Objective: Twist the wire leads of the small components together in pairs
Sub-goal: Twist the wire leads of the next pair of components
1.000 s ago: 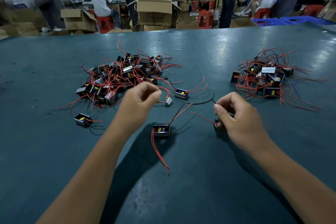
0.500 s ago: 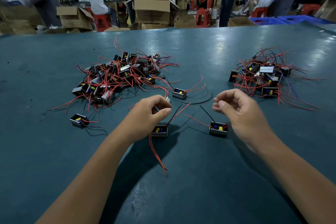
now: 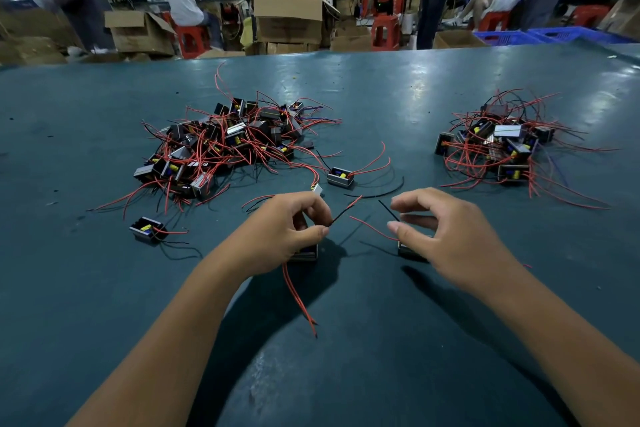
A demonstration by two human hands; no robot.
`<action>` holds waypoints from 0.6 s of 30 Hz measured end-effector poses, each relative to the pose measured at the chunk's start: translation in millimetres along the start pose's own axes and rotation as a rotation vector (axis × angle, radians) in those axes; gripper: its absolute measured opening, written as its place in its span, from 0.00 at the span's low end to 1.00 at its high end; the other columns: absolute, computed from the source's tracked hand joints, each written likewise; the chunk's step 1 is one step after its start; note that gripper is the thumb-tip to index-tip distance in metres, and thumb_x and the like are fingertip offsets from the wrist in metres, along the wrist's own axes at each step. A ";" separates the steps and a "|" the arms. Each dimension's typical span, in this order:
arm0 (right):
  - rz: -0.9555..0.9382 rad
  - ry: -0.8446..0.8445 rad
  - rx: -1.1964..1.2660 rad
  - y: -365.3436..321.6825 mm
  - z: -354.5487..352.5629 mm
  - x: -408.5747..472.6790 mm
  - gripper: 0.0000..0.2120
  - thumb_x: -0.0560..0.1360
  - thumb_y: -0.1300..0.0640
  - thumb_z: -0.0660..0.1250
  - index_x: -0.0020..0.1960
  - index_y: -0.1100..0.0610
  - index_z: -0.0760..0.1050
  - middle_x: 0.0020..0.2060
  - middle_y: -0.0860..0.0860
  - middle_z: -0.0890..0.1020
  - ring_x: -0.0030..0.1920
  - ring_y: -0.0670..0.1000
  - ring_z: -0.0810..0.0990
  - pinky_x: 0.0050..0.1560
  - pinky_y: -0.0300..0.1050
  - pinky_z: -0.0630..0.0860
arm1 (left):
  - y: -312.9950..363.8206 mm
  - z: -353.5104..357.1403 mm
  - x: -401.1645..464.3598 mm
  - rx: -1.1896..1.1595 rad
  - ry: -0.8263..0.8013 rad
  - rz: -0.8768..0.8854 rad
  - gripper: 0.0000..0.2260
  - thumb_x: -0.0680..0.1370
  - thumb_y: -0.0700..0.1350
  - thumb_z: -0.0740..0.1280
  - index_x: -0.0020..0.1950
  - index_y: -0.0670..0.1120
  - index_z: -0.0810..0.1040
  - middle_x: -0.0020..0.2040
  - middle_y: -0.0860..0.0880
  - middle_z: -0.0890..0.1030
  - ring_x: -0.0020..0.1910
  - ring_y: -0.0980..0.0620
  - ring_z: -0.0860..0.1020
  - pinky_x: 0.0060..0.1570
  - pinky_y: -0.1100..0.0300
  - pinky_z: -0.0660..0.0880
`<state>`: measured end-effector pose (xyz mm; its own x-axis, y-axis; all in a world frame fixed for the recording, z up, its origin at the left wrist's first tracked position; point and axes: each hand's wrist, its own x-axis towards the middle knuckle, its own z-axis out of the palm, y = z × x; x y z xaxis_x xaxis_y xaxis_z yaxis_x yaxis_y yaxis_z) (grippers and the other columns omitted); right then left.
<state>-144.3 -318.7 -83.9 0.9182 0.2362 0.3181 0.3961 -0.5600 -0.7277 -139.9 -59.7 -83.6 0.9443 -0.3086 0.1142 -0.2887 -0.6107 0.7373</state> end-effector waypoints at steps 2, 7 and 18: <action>-0.021 0.043 -0.016 -2.3 7.3 -2.0 0.07 0.73 0.56 0.74 0.51 0.54 0.81 0.48 0.43 0.82 0.49 0.40 0.82 0.54 0.31 0.75 | 1.1 0.9 -0.4 -0.032 -0.014 0.000 0.06 0.78 0.41 0.72 0.46 0.52 0.79 0.36 0.64 0.79 0.32 0.59 0.71 0.34 0.69 0.69; -0.083 0.122 -0.078 -7.4 17.9 -4.2 0.03 0.74 0.60 0.72 0.43 0.54 0.80 0.41 0.45 0.80 0.43 0.43 0.79 0.47 0.34 0.73 | 8.0 7.6 0.9 -0.159 0.020 -0.038 0.05 0.78 0.43 0.71 0.50 0.51 0.78 0.41 0.51 0.84 0.32 0.51 0.76 0.37 0.53 0.76; 0.021 0.194 0.137 -4.1 29.5 -4.4 0.04 0.74 0.58 0.72 0.42 0.50 0.81 0.33 0.40 0.82 0.33 0.40 0.77 0.36 0.28 0.69 | 21.4 33.6 1.7 -0.140 0.089 0.048 0.06 0.81 0.46 0.67 0.45 0.49 0.81 0.37 0.52 0.83 0.27 0.55 0.75 0.30 0.64 0.73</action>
<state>-149.7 -294.0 -100.2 0.9133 0.0613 0.4027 0.3858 -0.4470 -0.8071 -149.7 -97.7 -90.0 0.9420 -0.2656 0.2050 -0.3147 -0.4873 0.8146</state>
